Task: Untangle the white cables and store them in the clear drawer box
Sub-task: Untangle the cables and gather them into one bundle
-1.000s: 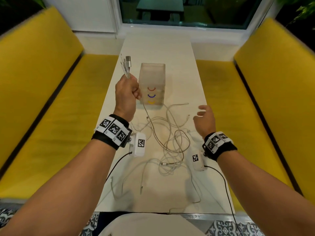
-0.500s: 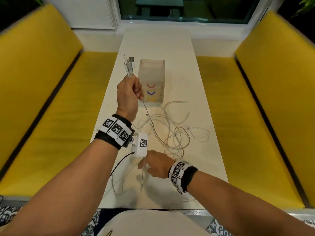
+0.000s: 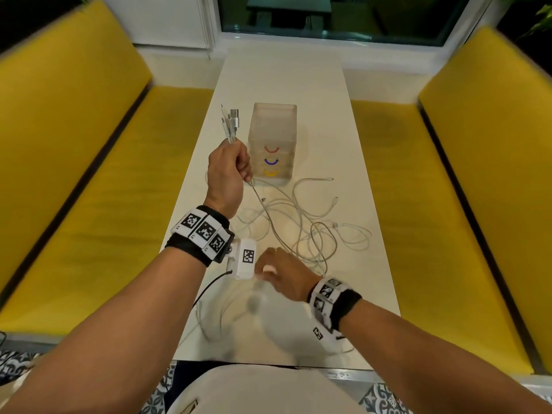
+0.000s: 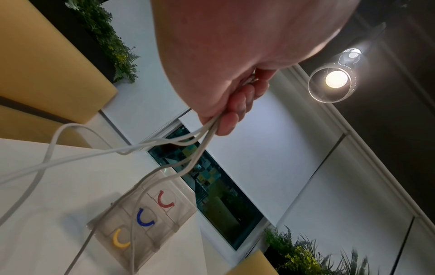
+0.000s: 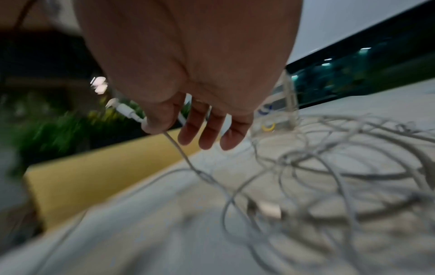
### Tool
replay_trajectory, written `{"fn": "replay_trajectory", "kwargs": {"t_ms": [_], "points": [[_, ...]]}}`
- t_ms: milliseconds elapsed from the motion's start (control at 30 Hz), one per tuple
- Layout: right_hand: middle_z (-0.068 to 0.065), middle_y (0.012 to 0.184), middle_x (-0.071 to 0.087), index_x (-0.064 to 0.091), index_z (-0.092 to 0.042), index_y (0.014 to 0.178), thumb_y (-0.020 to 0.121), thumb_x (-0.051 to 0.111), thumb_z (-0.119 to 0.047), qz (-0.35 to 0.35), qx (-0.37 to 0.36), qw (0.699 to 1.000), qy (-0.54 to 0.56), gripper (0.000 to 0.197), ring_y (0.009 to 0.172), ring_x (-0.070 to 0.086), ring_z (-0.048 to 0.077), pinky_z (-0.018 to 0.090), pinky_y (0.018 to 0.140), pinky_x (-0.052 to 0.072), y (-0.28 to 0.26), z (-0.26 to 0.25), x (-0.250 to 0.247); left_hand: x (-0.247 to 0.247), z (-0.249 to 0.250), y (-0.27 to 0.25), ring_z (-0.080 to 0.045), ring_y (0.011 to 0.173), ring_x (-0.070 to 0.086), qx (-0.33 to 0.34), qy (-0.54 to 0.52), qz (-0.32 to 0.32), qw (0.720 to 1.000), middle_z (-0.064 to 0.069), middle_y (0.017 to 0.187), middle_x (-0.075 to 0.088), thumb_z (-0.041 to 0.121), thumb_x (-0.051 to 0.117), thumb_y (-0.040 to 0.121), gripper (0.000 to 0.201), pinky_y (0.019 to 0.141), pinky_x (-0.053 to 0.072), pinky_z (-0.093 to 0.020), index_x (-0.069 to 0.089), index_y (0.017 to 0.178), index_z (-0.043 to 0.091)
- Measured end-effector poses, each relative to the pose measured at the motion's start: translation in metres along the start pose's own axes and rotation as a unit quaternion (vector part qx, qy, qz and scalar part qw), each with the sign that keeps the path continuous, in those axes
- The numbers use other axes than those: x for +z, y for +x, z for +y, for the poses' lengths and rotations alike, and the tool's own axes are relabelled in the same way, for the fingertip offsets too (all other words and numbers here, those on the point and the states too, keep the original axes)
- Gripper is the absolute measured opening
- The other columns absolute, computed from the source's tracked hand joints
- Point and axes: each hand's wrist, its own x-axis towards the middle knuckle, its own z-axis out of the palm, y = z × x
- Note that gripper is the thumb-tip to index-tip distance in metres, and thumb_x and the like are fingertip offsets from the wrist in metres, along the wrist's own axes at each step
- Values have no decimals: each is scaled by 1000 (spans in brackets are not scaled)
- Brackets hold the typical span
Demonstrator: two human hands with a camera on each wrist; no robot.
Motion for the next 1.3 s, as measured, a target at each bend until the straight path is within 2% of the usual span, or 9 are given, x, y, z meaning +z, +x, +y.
{"fn": "replay_trajectory", "kwargs": {"t_ms": [133,200,300,400,567,700,867,1100,1300], "points": [[15,82,68,57,-4,91,100,53,-4,127,23,957,259,9,75,67,18,27,74,52,4,-23,-69,2,-6,-3,-14,51,32,-7,18,-7,1000,2,56,33,14,39,91,23,53,32,-33,40,68,13],[19,73,63,53,-4,94,102,50,-4,180,18,916,358,9,64,64,25,30,67,52,4,-38,-104,7,-9,-8,-16,53,35,-6,35,-20,999,2,56,37,14,38,97,26,54,34,-35,44,72,11],[9,66,57,54,-8,96,104,52,-12,249,18,868,430,9,56,56,26,35,56,53,5,-61,-147,17,-10,-16,-24,60,34,3,63,-43,997,-6,62,39,23,37,105,30,56,35,-35,48,81,8],[4,67,53,63,-10,99,103,53,-12,292,12,849,440,12,52,43,17,28,46,40,11,-78,-174,26,-8,-20,-22,60,35,12,74,-57,996,3,61,41,33,36,106,36,56,34,-35,48,80,11],[9,69,57,70,-6,104,97,53,6,308,16,851,425,22,55,47,18,30,48,40,19,-97,-179,38,5,-24,-7,54,39,5,67,-60,996,14,54,46,30,38,110,33,56,36,-31,60,93,12],[12,76,62,59,-1,101,90,66,5,367,39,831,416,15,58,60,22,29,45,46,22,-109,-170,50,15,-32,-1,55,52,14,58,-51,997,11,62,62,26,41,109,34,54,42,-20,63,97,3],[15,75,63,55,5,94,90,67,-1,358,46,876,320,14,54,62,20,31,43,47,21,-113,-160,56,20,-33,-7,53,59,-5,50,1,999,3,63,66,15,48,106,29,49,48,-26,65,83,8],[7,59,50,60,-7,93,96,67,-25,235,63,902,356,20,43,39,18,28,44,31,13,-76,-150,43,28,-6,-15,57,48,44,111,53,991,1,64,52,28,45,106,36,54,42,-28,56,72,21],[-5,56,43,57,-8,76,93,71,-28,184,136,910,347,29,52,38,14,29,51,38,-8,-4,-112,16,48,24,-19,52,54,46,8,72,996,4,56,50,26,38,108,32,54,48,-31,48,79,18]]}}
